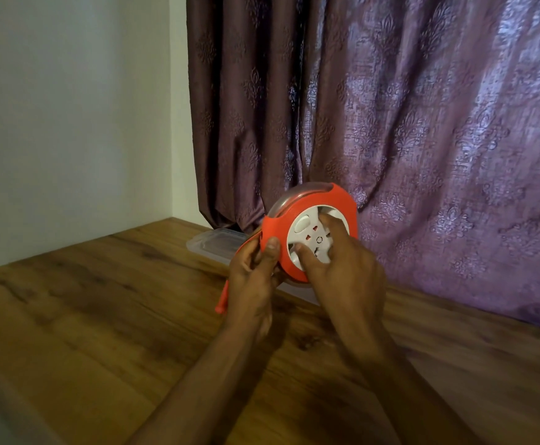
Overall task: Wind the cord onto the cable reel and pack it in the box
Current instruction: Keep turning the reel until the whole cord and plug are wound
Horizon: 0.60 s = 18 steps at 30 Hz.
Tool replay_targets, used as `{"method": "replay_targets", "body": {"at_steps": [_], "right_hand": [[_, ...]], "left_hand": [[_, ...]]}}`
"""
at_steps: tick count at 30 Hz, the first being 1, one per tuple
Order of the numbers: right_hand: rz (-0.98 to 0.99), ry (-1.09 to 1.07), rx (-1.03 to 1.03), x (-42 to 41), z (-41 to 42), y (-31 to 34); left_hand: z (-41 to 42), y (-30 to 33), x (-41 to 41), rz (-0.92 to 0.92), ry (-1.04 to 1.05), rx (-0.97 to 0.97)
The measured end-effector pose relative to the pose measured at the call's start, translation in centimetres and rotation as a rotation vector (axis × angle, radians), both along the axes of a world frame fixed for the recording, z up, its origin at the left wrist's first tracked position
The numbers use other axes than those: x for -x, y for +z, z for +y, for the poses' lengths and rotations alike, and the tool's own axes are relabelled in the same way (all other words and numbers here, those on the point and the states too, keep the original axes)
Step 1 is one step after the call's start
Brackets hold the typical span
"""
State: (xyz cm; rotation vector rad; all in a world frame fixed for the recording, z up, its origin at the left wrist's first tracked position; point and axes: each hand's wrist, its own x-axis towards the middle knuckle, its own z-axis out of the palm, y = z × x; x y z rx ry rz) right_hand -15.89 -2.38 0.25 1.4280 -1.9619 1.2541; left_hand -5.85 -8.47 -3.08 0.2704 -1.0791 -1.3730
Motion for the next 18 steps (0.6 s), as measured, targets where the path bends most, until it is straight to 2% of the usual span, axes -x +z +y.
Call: {"method": "replay_targets", "body": {"at_steps": [3,12,18], "right_hand": [[-0.246,0.017,0.054,0.09,-0.26,0.23],[-1.0,0.314,0.162,-0.32,-0.47,0.51],[-1.221,0.427,0.122,-0.65,-0.4,0.41]], "left_hand": [[0.24,-0.22,0.3,-0.023,0.023,0.005],[0.16,-0.48,0.56,-0.069,0.079,0.082],[-0.26,-0.29,0.22,-0.104,0.118,0.119]]}}
